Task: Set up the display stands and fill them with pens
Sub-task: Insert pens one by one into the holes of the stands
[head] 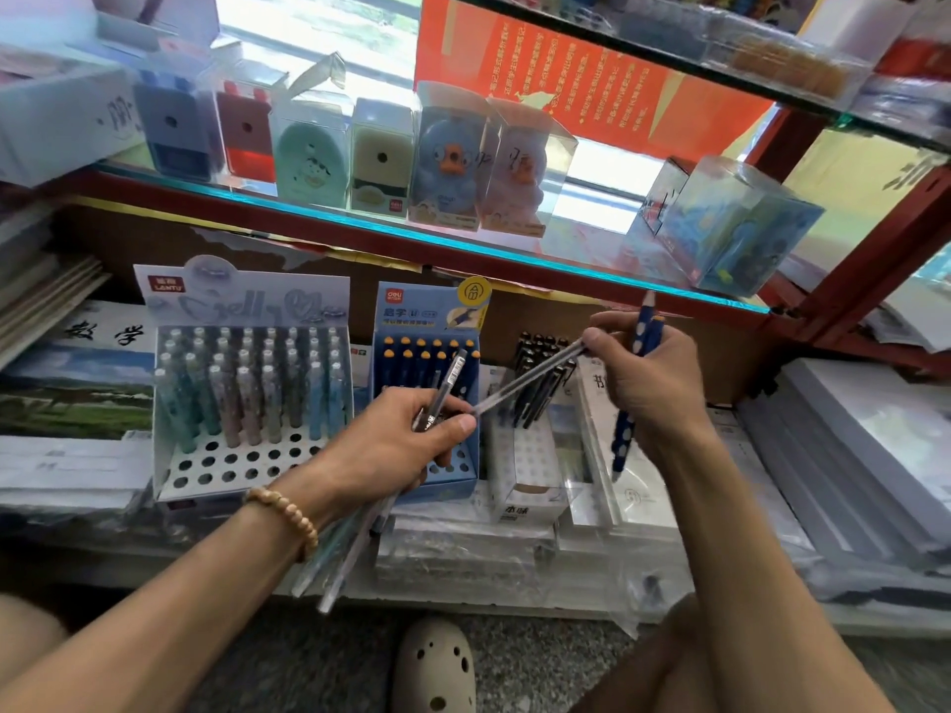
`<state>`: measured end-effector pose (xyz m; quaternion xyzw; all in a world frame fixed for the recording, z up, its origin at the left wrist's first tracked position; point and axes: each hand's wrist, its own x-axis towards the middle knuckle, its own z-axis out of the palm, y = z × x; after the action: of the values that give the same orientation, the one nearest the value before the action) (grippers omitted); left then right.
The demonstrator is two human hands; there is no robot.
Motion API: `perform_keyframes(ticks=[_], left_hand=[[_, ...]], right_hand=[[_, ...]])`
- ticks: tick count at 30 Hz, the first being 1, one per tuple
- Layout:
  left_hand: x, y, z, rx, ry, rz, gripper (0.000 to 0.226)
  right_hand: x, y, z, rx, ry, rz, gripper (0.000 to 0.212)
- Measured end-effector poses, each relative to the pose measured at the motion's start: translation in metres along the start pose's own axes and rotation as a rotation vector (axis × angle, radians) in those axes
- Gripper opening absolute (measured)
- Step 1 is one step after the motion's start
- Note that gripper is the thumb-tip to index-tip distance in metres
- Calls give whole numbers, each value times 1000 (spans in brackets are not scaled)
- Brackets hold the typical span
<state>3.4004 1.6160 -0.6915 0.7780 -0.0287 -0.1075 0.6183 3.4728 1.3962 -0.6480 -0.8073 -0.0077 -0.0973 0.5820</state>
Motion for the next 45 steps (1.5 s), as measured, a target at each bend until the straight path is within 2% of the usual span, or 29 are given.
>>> perform_keyframes(ticks=[3,7,12,17,22,32,45], left_hand=[[0,-1,1,22,-2,-25,15],[-1,-2,0,41,0,-38,15],[0,1,6,42,-24,-37,14],[0,0,8,45,-49,-40,16],[0,-1,6,42,-57,-48,16],[2,-2,6,24,-45,-67,17],[1,-1,6,46,-40,-68,19]], right_hand=[[9,1,-22,-87,152,-69,10],[15,8,-30,-271,229,-135,10],[18,24,-16,-445,212,-215,9],[20,34,0,-532,158,-191,16],[24,38,6,-540,145,-193,15],[23,38,11,-549,20,-239,16],[29,63,12,-452,63,-50,14]])
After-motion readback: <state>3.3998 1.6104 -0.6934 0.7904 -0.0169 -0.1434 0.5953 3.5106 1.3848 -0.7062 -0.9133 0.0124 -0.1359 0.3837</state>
